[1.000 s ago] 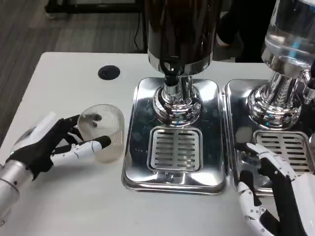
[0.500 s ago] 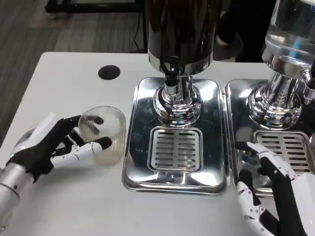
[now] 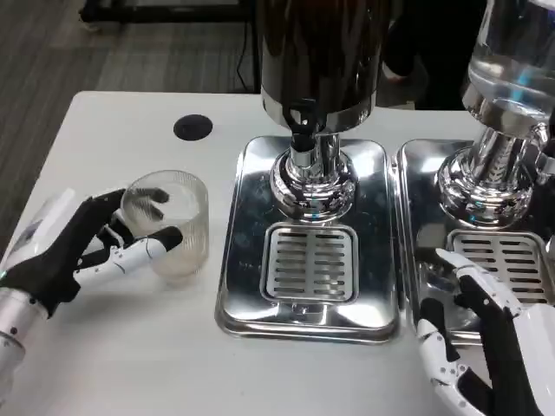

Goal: Grasp the cup under the faucet to collect the drink, then remove the cup.

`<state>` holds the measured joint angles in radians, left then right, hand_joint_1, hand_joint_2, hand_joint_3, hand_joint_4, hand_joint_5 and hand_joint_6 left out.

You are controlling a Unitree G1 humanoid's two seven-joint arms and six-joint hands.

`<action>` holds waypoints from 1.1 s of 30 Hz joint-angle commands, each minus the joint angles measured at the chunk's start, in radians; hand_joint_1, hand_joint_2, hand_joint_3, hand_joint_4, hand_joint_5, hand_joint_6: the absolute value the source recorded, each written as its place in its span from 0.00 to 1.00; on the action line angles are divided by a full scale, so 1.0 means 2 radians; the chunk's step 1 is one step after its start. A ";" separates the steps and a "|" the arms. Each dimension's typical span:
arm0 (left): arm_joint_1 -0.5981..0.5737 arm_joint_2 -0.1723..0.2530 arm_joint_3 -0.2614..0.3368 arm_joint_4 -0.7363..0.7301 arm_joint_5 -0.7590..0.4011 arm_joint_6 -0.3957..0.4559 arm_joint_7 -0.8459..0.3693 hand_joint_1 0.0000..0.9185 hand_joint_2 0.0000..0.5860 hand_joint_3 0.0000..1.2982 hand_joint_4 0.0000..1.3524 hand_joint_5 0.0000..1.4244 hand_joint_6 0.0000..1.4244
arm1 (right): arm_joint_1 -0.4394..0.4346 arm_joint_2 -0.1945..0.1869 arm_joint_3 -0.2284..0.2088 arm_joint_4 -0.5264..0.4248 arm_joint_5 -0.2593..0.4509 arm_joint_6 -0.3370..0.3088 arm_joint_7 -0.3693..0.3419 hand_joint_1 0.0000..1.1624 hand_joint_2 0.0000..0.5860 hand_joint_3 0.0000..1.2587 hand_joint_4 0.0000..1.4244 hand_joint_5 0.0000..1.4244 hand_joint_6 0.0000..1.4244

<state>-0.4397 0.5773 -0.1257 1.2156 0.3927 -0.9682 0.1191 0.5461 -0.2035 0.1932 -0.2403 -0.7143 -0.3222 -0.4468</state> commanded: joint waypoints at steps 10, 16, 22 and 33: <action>-0.026 -0.035 -0.001 -0.019 -0.017 -0.027 -0.026 0.18 0.39 0.31 0.32 0.49 0.62 | 0.007 0.002 -0.003 0.000 0.024 -0.011 0.006 0.29 0.87 0.23 0.17 0.17 0.30; -0.035 -0.051 -0.005 -0.017 -0.015 -0.027 -0.037 0.18 0.39 0.31 0.32 0.49 0.62 | 0.013 0.005 -0.002 -0.006 0.022 -0.010 0.004 0.29 0.87 0.23 0.17 0.17 0.30; -0.052 -0.072 -0.014 -0.009 -0.007 -0.013 -0.045 0.18 0.39 0.31 0.32 0.49 0.62 | 0.019 0.011 -0.003 -0.012 0.018 -0.009 0.002 0.29 0.87 0.23 0.18 0.17 0.30; -0.075 -0.103 -0.039 0.002 0.008 0.024 -0.055 0.18 0.39 0.31 0.32 0.49 0.61 | 0.026 0.023 -0.002 -0.018 0.010 -0.010 -0.002 0.29 0.87 0.23 0.18 0.17 0.30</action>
<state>-0.5563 0.3811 -0.1955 1.2181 0.4031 -0.9300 0.0118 0.5928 -0.1643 0.1918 -0.2663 -0.6930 -0.3293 -0.4361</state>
